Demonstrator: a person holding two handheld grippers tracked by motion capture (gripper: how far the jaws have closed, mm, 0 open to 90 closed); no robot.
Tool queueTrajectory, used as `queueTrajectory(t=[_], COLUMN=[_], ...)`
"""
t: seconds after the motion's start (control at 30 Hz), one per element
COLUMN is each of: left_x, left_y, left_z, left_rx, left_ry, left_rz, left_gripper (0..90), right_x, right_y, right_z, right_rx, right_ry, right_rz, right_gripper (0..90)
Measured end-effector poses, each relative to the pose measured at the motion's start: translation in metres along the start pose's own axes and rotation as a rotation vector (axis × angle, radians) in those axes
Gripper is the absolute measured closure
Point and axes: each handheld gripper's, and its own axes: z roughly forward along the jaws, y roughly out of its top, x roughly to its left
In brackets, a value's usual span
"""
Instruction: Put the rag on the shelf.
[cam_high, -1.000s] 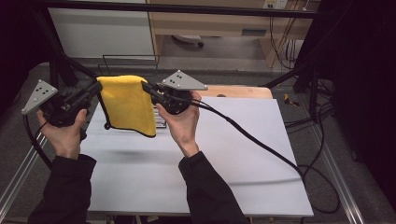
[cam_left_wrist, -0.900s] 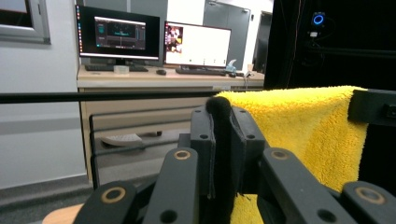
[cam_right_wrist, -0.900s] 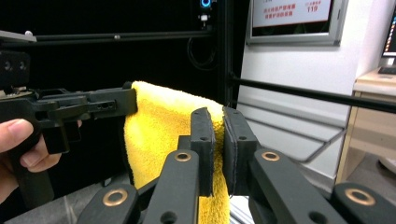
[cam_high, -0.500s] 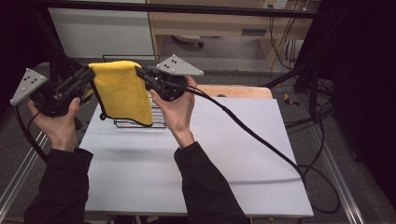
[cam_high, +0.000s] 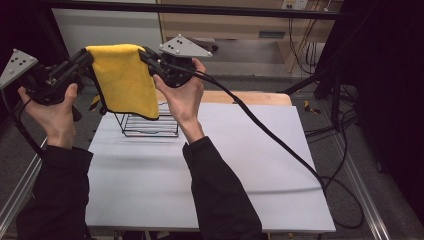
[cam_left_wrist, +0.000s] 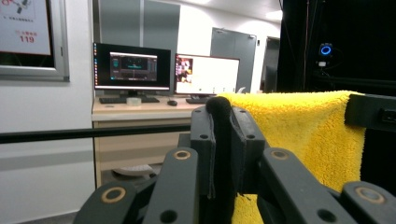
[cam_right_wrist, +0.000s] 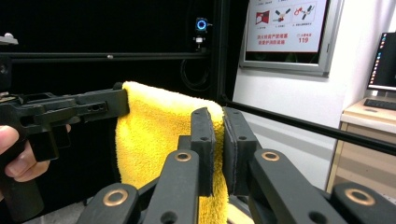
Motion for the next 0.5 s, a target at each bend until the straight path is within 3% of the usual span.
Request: queueTrajectory(t=[0.5], left_x=[0.008], left_y=[0.029], left_z=[0.017], left_rx=[-0.028], left_ry=[0.017], left_rz=[0.01], left_gripper=[80.7], right_x=[-0.009], right_y=[0.028], right_z=[0.019], right_rx=[-0.035], right_ry=[-0.014], right_rz=[-0.011], right_gripper=[84.2])
